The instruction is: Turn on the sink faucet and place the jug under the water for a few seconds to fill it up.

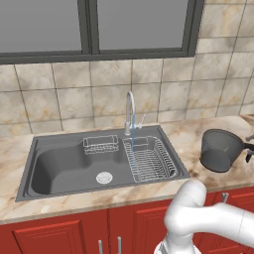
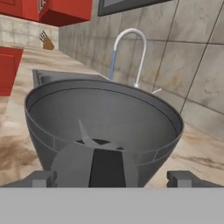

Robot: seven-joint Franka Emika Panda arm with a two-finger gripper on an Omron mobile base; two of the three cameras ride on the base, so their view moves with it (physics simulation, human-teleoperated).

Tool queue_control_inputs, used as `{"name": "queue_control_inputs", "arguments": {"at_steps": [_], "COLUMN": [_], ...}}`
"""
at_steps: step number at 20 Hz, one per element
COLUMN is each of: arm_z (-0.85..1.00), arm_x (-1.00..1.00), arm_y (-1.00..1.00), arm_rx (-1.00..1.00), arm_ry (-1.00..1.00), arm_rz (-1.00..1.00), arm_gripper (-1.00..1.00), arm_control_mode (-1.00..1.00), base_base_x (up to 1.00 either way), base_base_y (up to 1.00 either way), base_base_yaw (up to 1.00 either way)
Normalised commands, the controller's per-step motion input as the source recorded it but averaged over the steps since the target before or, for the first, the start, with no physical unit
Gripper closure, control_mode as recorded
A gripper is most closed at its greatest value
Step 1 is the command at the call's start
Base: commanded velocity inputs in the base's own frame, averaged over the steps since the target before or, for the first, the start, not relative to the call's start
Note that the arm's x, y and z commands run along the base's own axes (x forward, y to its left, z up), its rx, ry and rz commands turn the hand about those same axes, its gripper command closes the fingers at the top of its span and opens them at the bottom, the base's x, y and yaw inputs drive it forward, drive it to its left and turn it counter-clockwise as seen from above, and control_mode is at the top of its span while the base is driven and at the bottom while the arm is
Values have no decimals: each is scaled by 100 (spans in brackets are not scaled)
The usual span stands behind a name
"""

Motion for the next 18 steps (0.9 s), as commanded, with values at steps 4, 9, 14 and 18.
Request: {"name": "queue_control_inputs", "arguments": {"at_steps": [4,9,14,18], "arm_z": [-19,2,3,-1], "arm_x": [0,-6,-2,0], "arm_y": [0,0,0,13], "arm_rx": [0,0,0,0], "arm_ry": [1,0,0,2], "arm_rz": [3,0,0,0], "arm_gripper": [-100,-100,-100,-100], "arm_control_mode": [-100,-100,-100,-100], "base_base_x": [0,0,0,0], "base_base_y": [0,0,0,0], "base_base_yaw": [0,0,0,0]}}
